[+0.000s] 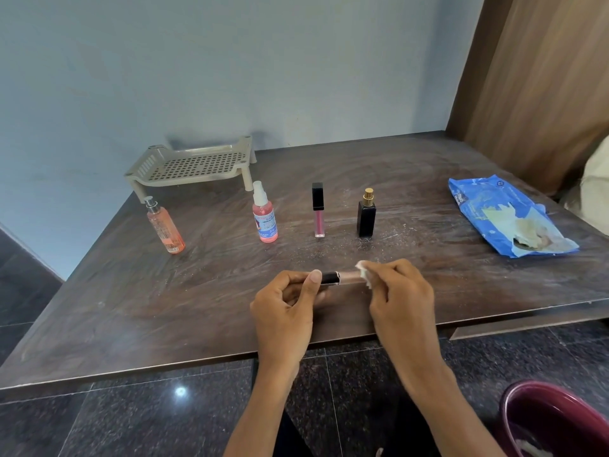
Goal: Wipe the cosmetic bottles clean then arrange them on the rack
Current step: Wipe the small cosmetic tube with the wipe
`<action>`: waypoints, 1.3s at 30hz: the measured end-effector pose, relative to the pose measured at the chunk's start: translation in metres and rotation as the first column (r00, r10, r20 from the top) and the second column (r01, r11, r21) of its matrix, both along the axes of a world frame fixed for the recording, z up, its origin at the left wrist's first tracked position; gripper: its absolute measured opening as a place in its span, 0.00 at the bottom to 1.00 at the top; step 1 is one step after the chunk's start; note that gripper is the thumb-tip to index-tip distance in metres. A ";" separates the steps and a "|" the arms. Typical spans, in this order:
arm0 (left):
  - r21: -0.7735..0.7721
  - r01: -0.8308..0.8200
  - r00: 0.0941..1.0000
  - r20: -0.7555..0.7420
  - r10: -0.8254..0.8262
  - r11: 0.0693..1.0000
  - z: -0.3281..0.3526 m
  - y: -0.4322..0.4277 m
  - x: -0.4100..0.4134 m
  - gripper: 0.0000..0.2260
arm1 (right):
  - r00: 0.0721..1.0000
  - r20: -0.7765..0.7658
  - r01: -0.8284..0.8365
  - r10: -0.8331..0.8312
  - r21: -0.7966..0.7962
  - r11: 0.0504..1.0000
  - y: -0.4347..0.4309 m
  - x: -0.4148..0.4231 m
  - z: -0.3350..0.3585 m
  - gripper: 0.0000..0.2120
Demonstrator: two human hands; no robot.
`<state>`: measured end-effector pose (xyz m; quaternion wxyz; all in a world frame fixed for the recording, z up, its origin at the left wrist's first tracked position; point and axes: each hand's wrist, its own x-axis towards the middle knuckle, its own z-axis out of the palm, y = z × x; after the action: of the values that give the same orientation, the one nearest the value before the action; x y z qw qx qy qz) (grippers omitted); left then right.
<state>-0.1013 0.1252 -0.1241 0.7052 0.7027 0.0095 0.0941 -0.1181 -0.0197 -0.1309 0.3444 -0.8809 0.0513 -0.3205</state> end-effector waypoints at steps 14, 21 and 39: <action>0.073 -0.004 1.000 0.029 0.002 0.997 -0.001 0.003 -0.001 0.07 | 0.986 0.049 -0.159 0.161 -0.033 0.987 0.044 0.002 0.012 0.10; -0.020 0.011 1.000 0.004 -0.011 1.000 -0.002 0.000 -0.001 0.05 | 1.000 -0.003 0.009 -0.009 -0.005 1.000 0.000 -0.002 0.003 0.10; 0.142 0.003 0.994 0.108 -0.019 0.990 -0.003 0.003 0.001 0.05 | 0.992 -0.006 -0.124 0.124 -0.036 0.992 0.023 0.004 0.011 0.09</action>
<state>-0.1005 0.1281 -0.1272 0.6536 0.7447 -0.0396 0.1289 -0.1138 0.0029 -0.1199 0.3473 -0.8892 -0.0090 -0.2978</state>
